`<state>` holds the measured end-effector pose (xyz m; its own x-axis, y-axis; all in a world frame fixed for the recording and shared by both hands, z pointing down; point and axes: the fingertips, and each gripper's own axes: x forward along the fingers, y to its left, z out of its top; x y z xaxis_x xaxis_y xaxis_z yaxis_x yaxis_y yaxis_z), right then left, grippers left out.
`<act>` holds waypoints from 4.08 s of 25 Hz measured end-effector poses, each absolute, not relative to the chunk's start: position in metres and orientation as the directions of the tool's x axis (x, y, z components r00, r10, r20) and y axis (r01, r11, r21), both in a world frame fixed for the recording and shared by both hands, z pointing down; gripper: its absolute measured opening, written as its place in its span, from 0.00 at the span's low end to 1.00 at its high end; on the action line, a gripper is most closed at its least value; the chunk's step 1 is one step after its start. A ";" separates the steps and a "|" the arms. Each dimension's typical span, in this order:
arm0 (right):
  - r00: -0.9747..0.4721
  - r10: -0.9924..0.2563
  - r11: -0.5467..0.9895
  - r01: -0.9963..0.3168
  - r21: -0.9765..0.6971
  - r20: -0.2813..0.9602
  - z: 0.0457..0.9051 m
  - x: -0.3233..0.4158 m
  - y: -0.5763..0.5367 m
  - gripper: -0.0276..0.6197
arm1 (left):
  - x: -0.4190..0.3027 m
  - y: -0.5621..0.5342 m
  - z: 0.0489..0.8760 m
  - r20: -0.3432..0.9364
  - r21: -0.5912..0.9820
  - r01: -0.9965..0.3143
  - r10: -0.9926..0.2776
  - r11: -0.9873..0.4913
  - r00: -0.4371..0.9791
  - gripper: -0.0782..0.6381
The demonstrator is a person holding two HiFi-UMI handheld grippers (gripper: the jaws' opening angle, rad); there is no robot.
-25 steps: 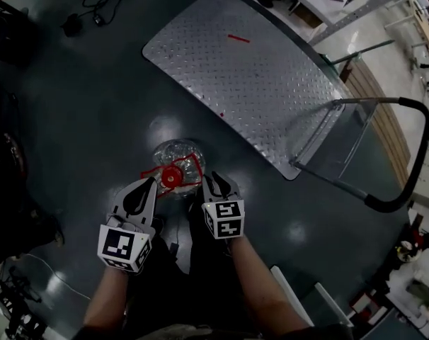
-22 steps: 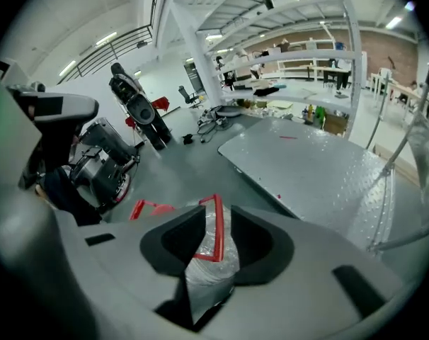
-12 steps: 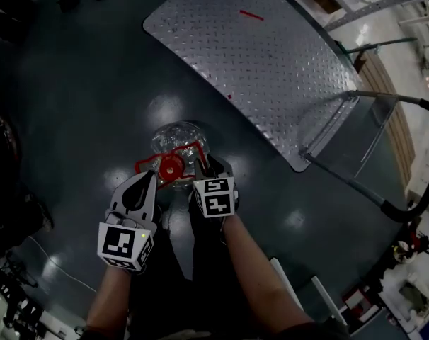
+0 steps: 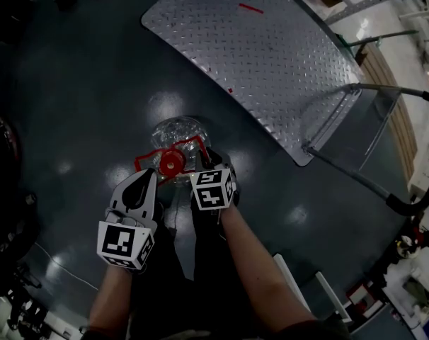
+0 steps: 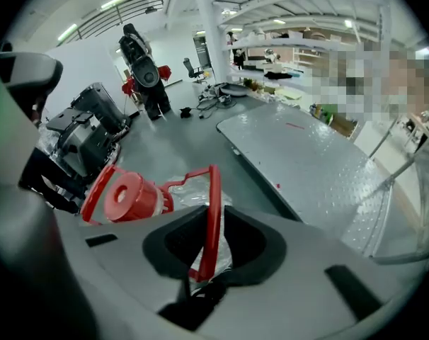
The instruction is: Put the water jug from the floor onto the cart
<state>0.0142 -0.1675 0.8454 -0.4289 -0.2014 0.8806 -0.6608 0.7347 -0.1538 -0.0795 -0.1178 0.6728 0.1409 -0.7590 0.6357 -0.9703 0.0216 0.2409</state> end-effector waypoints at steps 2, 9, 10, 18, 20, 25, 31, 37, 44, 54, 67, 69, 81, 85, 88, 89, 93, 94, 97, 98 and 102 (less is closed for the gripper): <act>-0.416 -0.200 0.741 -0.656 -0.140 0.887 0.846 0.014 -0.167 0.10 | -0.079 -0.116 0.672 0.633 0.240 -0.971 -0.760 0.017 0.143 0.12; -0.400 -0.191 0.756 -0.642 -0.125 0.896 0.837 0.010 -0.162 0.09 | -0.083 -0.111 0.667 0.629 0.240 -0.971 -0.762 0.003 0.153 0.12; -0.401 -0.196 0.758 -0.641 -0.121 0.895 0.834 0.008 -0.161 0.10 | -0.085 -0.110 0.666 0.629 0.237 -0.971 -0.763 0.005 0.150 0.12; -0.418 -0.212 0.718 -0.680 -0.149 0.883 0.817 0.009 -0.144 0.10 | -0.103 -0.104 0.662 0.625 0.228 -0.973 -0.768 0.011 0.138 0.12; -0.427 -0.224 0.721 -0.677 -0.145 0.876 0.809 0.008 -0.140 0.10 | -0.104 -0.103 0.661 0.624 0.222 -0.975 -0.769 0.006 0.137 0.12; -0.447 -0.255 0.729 -0.672 -0.134 0.857 0.777 0.016 -0.135 0.10 | -0.104 -0.101 0.651 0.619 0.217 -0.976 -0.775 0.011 0.129 0.12; -0.504 -0.283 0.696 -0.694 -0.187 0.816 0.703 0.042 -0.153 0.11 | -0.098 -0.107 0.602 0.610 0.193 -0.981 -0.784 0.005 0.116 0.12; -0.556 -0.315 0.697 -0.686 -0.211 0.769 0.623 0.066 -0.200 0.11 | -0.091 -0.148 0.529 0.540 0.163 -0.987 -0.838 0.018 0.073 0.12; -0.602 -0.336 0.726 -0.655 -0.207 0.724 0.553 0.078 -0.229 0.11 | -0.070 -0.188 0.470 0.487 0.142 -0.990 -0.870 -0.009 0.077 0.12; -0.562 -0.474 0.659 -0.737 -0.150 0.678 0.511 0.101 -0.283 0.11 | -0.070 -0.240 0.438 0.440 0.140 -0.989 -0.891 -0.055 0.112 0.12; -0.446 -0.544 0.522 -0.843 -0.130 0.711 0.516 0.091 -0.385 0.12 | -0.123 -0.363 0.471 0.495 0.153 -0.968 -0.832 -0.199 0.249 0.12; -0.423 -0.554 0.492 -0.861 -0.128 0.717 0.517 0.090 -0.409 0.12 | -0.129 -0.392 0.467 0.489 0.150 -0.963 -0.829 -0.225 0.270 0.12; -0.316 -0.627 0.310 -0.940 -0.145 0.712 0.515 0.068 -0.518 0.12 | -0.163 -0.497 0.465 0.479 0.185 -0.918 -0.783 -0.351 0.396 0.12; -0.324 -0.636 0.313 -0.938 -0.149 0.700 0.517 0.064 -0.551 0.12 | -0.170 -0.523 0.465 0.478 0.167 -0.923 -0.790 -0.347 0.384 0.12; -0.355 -0.623 0.350 -0.923 -0.157 0.697 0.522 0.063 -0.575 0.12 | -0.164 -0.540 0.465 0.480 0.146 -0.935 -0.803 -0.323 0.353 0.12; -0.366 -0.616 0.365 -0.917 -0.159 0.698 0.524 0.063 -0.583 0.12 | -0.159 -0.544 0.466 0.483 0.140 -0.938 -0.805 -0.316 0.343 0.12; -0.401 -0.576 0.415 -0.894 -0.167 0.712 0.541 0.072 -0.601 0.12 | -0.134 -0.548 0.476 0.513 0.133 -0.946 -0.796 -0.295 0.320 0.12; -0.406 -0.570 0.424 -0.890 -0.167 0.714 0.545 0.076 -0.608 0.12 | -0.129 -0.551 0.477 0.516 0.138 -0.949 -0.798 -0.282 0.312 0.12; -0.410 -0.551 0.438 -0.883 -0.166 0.727 0.558 0.090 -0.629 0.12 | -0.114 -0.564 0.481 0.522 0.150 -0.958 -0.803 -0.246 0.288 0.12; -0.408 -0.542 0.438 -0.883 -0.167 0.735 0.563 0.096 -0.633 0.12 | -0.108 -0.566 0.483 0.526 0.155 -0.959 -0.802 -0.239 0.285 0.12; -0.402 -0.516 0.433 -0.884 -0.174 0.756 0.577 0.119 -0.645 0.12 | -0.087 -0.572 0.484 0.536 0.158 -0.960 -0.796 -0.230 0.279 0.12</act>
<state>0.1188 -0.6450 0.5773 -0.4018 -0.5161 0.7564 -0.8844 0.4329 -0.1744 -0.0869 -0.5725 0.4843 0.2790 -0.7965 0.5364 -0.9603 -0.2301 0.1578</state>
